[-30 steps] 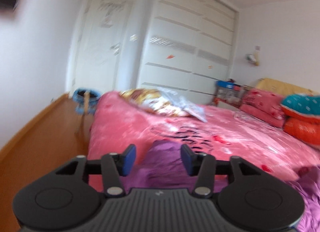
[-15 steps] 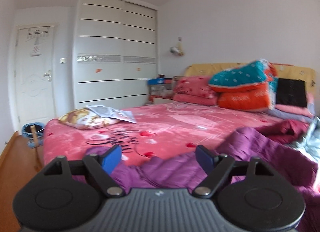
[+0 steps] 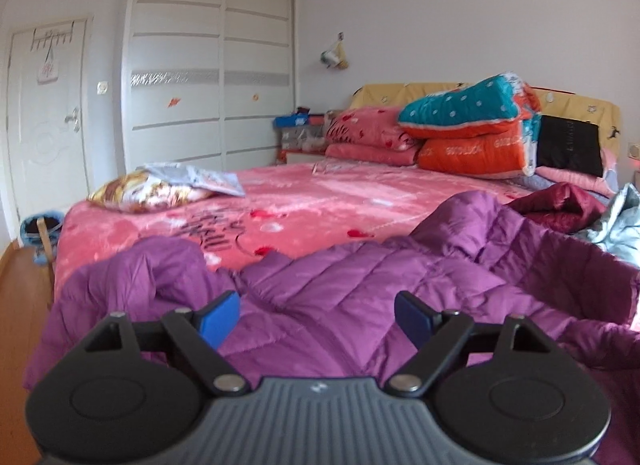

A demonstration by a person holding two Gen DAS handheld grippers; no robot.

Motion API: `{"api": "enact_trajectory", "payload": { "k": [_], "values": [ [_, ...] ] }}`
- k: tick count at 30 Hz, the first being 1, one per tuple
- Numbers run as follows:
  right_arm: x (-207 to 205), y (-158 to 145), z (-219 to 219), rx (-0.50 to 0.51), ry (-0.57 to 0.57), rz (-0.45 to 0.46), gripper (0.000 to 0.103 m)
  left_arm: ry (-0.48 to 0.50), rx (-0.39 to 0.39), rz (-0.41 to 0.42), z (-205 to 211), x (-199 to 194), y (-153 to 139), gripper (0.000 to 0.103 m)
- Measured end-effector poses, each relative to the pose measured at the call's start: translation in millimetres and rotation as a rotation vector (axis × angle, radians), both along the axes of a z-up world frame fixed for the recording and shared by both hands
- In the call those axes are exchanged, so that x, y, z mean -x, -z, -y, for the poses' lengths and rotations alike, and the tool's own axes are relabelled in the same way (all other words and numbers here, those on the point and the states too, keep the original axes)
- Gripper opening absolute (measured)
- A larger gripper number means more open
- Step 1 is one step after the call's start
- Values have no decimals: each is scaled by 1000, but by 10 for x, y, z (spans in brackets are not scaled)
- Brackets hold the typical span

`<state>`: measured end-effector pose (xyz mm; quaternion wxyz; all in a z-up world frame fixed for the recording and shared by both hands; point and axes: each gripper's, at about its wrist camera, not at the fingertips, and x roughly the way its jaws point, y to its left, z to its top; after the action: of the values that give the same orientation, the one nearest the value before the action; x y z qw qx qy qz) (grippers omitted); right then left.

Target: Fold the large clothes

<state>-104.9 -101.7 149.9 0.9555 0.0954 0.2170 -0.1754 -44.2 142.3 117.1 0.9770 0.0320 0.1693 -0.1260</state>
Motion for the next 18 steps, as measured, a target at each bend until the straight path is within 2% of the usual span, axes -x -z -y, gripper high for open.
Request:
{"api": "enact_trajectory", "payload": {
  "k": [6, 9, 11, 14, 18],
  "values": [
    [-612, 229, 21, 40, -27, -116, 85, -29, 33, -29, -155, -180, 115, 85],
    [-881, 429, 87, 24, -15, -200, 69, -35, 54, -43, -212, -240, 158, 85],
    [-972, 520, 121, 18, -20, -228, 46, -31, 71, -56, -234, -283, 177, 86],
    [-1048, 564, 126, 28, -33, -246, 32, -20, 91, -70, -243, -345, 205, 87],
    [-1148, 472, 138, 50, -29, -264, 22, -4, 121, -100, -231, -416, 262, 87]
  ]
}}
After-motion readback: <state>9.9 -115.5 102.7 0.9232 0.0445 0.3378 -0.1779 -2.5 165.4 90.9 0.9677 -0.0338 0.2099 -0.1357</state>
